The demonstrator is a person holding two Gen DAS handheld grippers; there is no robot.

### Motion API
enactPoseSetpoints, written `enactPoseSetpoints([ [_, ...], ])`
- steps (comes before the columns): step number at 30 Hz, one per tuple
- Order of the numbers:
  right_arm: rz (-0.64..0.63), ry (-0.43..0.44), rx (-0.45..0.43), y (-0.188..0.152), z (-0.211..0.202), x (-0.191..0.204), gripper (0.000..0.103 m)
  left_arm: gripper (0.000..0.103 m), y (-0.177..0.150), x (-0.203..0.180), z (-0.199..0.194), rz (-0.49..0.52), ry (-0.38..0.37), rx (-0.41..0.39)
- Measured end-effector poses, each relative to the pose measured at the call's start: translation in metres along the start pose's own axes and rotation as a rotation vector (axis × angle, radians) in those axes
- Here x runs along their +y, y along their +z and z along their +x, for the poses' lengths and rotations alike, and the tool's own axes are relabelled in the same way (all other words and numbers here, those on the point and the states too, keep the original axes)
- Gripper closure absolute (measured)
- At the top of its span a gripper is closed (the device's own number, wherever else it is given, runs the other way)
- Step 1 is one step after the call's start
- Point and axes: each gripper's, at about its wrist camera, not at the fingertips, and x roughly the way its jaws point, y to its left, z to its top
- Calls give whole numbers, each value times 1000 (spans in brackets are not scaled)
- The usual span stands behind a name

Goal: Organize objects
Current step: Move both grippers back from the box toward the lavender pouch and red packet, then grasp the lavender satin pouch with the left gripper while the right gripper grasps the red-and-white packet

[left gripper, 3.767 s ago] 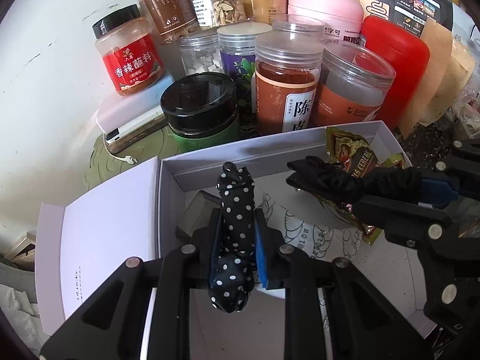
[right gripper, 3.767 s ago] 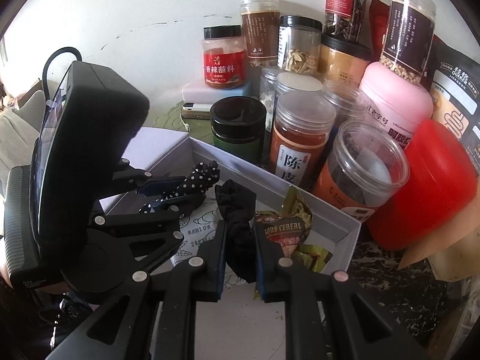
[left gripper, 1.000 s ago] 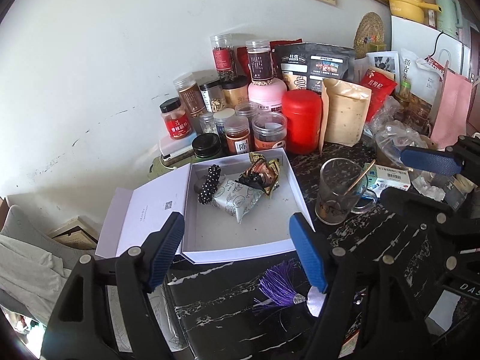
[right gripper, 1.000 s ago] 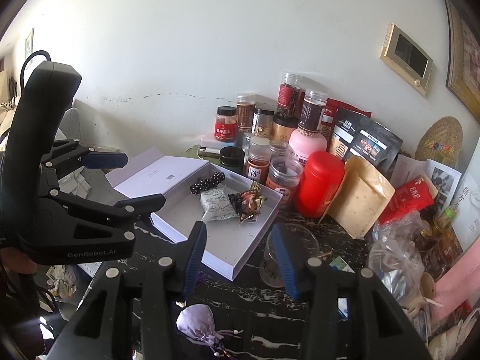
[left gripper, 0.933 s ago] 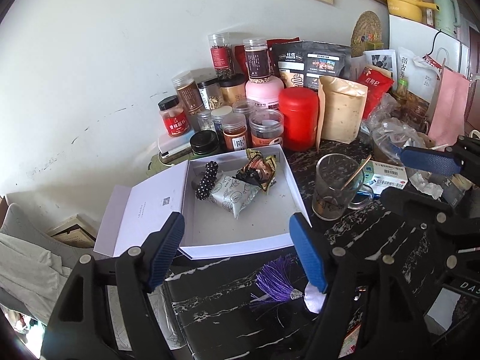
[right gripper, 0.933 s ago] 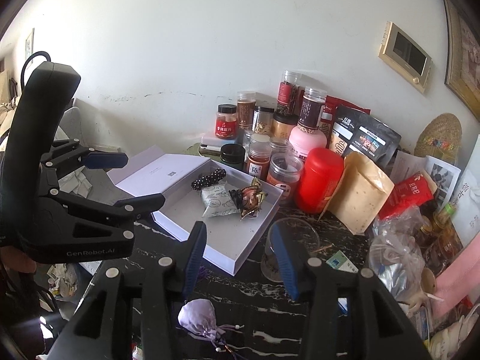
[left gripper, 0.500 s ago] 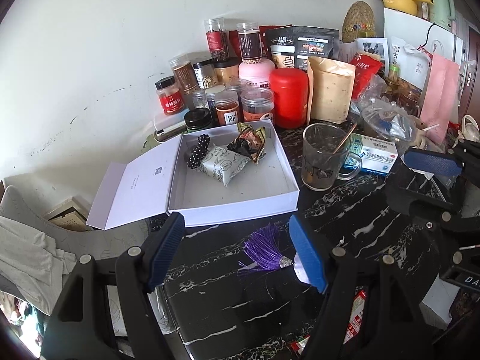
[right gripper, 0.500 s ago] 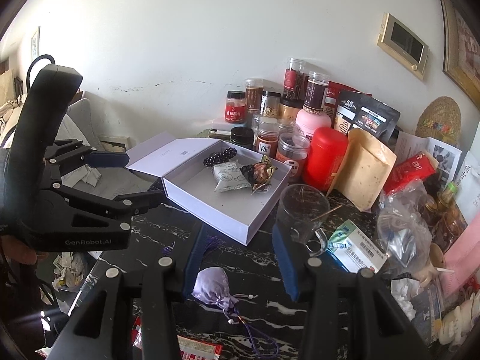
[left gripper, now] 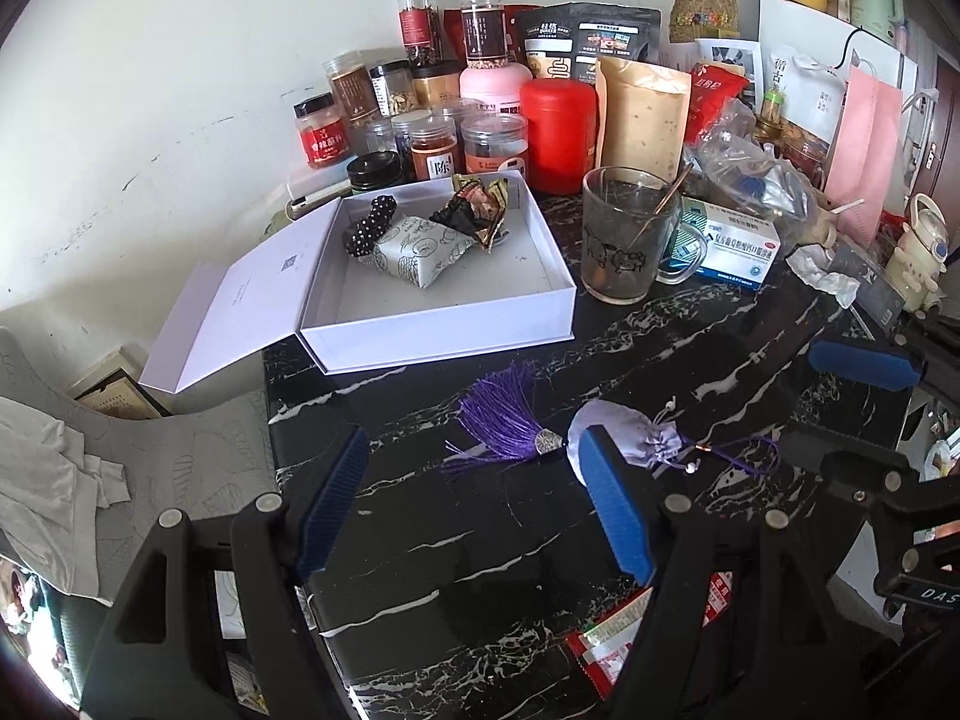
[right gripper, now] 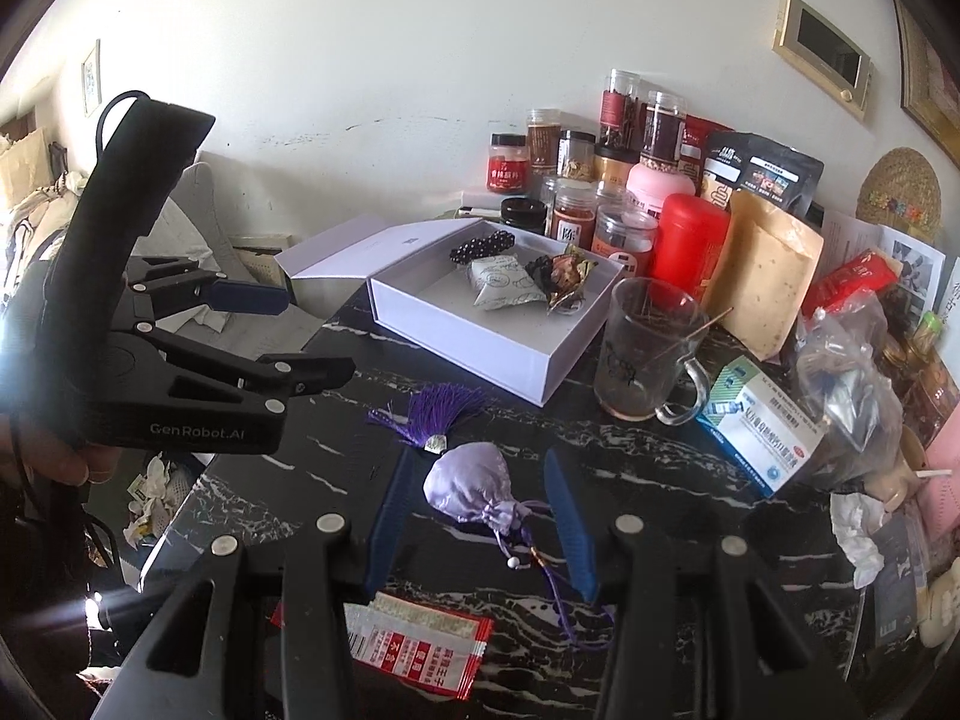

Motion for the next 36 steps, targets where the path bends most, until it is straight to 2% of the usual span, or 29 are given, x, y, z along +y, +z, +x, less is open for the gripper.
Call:
enactPoseSetpoints([
  [4,5,26,47,-19,10,2,57,32,-11,-4,2,6,6,0],
  [15,50,92,155,-63,38,-6,55,32,-36,-19,22,27,-55,41],
  [18,38,115,182,-73,45,-2,50,32,-40,-27,30,44,-88,43],
  [23,13,159,208,-88,52,2,47,32,-46,-40,46,64,-122,65],
  [29,-37,209,221,-98,59,5,35,32,-52,-43,65,61,-161,95],
  [33,-84,217,228,-100,66,11,27,32,-53,-41,75,58,-157,116],
  [36,-117,227,233,-102,70,17,27,32,-52,-37,82,57,-150,130],
])
